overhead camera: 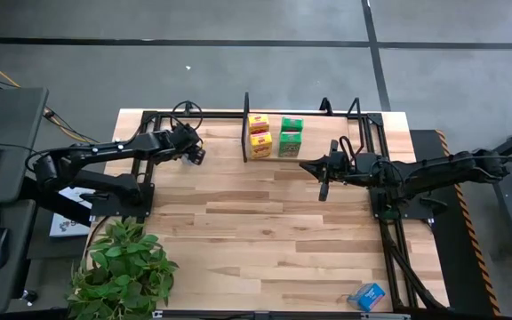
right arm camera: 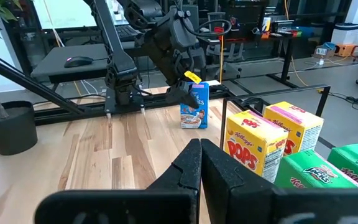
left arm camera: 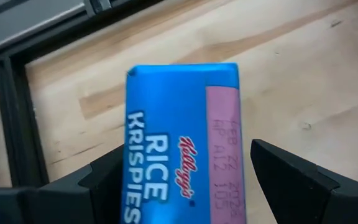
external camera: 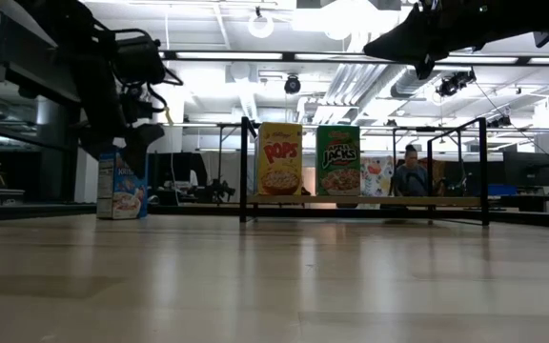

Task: Stack cereal on shelf
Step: Put the top blue cereal box on the shelf

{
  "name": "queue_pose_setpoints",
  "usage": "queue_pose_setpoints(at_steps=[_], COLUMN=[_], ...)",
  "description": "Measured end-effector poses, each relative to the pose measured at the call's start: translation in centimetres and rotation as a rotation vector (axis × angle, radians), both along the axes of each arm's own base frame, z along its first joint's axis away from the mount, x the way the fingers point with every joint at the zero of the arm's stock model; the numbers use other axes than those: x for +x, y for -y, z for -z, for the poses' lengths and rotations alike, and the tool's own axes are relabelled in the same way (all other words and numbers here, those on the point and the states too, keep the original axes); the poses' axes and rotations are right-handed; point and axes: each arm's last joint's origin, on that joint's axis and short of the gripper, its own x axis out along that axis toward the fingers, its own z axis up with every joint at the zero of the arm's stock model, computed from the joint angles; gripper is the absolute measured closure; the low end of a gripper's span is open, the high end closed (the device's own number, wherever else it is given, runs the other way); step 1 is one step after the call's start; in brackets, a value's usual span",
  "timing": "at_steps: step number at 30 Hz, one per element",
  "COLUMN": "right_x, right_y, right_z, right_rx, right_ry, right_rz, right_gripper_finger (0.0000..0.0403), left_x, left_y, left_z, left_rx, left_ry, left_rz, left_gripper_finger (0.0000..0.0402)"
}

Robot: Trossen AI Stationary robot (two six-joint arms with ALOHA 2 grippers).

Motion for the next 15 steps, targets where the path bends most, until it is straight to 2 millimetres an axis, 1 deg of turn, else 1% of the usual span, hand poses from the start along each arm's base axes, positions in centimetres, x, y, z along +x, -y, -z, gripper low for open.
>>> queue_pose_setpoints(at_steps=[10,13,15], right_x=[0.0,0.0,0.0], right_y=[0.0,0.0,0.0], right_z=[0.0,0.0,0.0], right_rx=[0.0,0.0,0.0], right_ry=[0.0,0.0,0.0], right_rz=[0.0,0.0,0.0], right_gripper_finger=[0.0403,0.0403,0.0403], left_x=[0.08,0.08,0.08], left_y=[0.09,0.09,0.09], left_z=[0.05,0.05,0.05], left_rx=[-0.034,-0.034,-0.034], left_ry=[0.015,0.013,0.014], left_rz=[0.028,0.031,0.03], left_gripper_finger=[0.0112,0.0129,0.0149])
